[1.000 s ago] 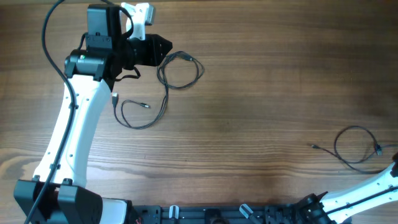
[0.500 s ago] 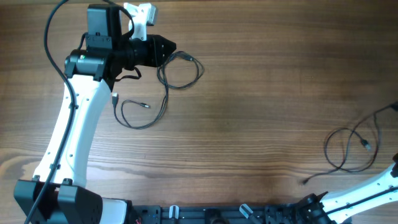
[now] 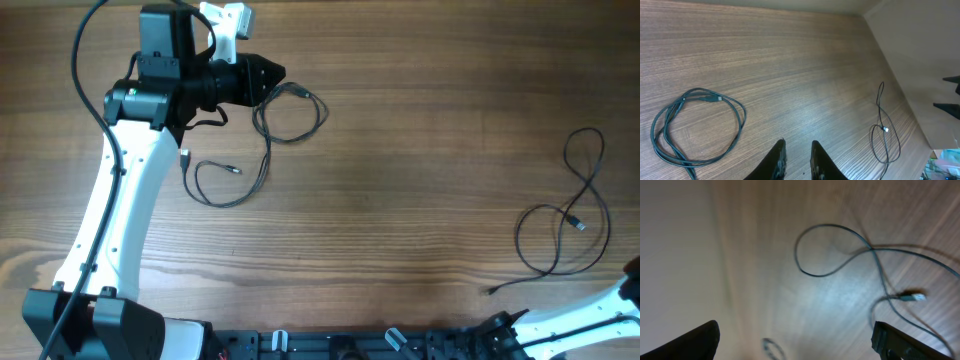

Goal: Untangle cables

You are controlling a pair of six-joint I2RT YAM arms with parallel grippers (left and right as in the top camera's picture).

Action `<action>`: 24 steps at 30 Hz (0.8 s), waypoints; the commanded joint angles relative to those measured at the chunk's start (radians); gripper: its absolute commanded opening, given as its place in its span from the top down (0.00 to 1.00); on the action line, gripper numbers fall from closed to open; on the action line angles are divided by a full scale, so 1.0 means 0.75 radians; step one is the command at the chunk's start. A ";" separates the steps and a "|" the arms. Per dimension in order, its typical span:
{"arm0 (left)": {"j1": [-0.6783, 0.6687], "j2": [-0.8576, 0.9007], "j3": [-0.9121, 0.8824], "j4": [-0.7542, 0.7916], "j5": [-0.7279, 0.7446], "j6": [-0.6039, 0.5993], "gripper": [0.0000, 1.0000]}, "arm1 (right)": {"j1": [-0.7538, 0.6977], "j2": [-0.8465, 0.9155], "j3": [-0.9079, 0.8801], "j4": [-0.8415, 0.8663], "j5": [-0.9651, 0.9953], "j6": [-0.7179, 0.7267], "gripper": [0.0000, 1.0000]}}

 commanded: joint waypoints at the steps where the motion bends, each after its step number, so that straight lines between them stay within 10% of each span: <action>1: 0.003 -0.005 0.014 0.010 0.026 -0.007 0.82 | 0.164 -0.016 0.020 -0.019 0.354 -0.015 0.00; 15: 0.003 -0.005 0.014 0.009 0.026 -0.007 0.82 | 0.890 -0.016 -0.211 0.033 1.023 0.087 0.06; 24: 0.003 -0.005 0.014 0.010 0.026 -0.007 0.82 | 0.894 -0.090 -0.581 0.214 0.946 0.118 0.67</action>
